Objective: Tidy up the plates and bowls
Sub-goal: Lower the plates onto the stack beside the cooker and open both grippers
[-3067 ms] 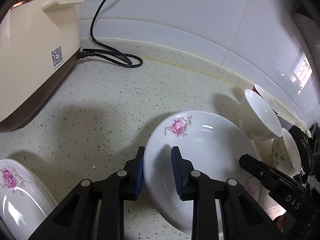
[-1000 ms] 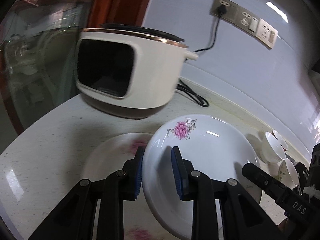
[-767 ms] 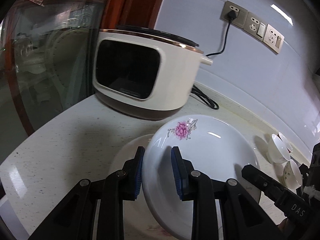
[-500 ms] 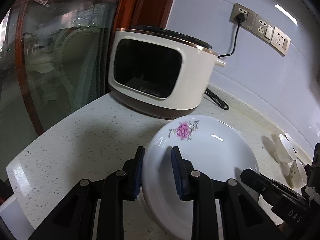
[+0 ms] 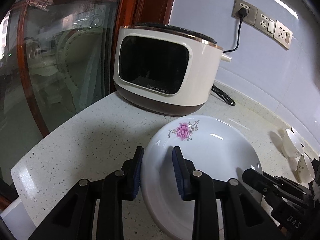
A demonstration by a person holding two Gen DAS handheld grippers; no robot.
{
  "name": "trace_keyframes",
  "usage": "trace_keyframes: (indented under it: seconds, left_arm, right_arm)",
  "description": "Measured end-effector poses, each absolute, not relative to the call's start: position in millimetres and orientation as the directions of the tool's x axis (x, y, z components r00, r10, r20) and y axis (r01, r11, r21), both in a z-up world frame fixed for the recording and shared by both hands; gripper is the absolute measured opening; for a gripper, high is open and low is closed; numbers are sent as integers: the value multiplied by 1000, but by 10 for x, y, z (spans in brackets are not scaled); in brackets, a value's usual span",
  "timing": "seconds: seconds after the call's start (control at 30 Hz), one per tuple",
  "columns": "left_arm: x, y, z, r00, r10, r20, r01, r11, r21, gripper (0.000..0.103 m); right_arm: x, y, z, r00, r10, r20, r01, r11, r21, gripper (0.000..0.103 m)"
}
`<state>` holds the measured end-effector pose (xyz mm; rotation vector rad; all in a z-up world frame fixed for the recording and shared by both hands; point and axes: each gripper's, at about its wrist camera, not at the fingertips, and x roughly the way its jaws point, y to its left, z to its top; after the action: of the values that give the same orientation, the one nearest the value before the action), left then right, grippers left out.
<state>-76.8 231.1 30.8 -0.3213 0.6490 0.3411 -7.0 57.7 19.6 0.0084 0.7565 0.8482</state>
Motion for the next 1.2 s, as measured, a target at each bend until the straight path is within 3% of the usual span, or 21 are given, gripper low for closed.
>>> trace_keyframes:
  seconds: [0.23,0.87,0.9,1.03,1.13,1.2]
  left_arm:
    - [-695,2312,229,729,195,-656,-404,896,-183,30]
    - [-724,2318,280,723,244,-646,-429,892,-144,34]
    - [-729,2317,283,721,248,-647,-433,890,-142,35]
    - [-747,2332,310,720,263,-643,-451,881,-144,63]
    - [-766,2318,352,724,280,-630,-458,879,-135,69]
    - [-769,2314,369,725,284,-627,-457,880,-130,72]
  right_arm:
    - [-157,650,215,436,667,-604,-703,672,235,39]
    - [-122,585,225,448,662,-600,-688,685,242,51]
    - [-124,592,225,448,662,-601,-689,684,241,51]
    - [-143,617,226,450,658,-603,-692,684,231,57]
    - [-182,592,271,497,646,-579,-682,704,200,70]
    - [-229,548,336,545,643,-539,-677,716,169,73]
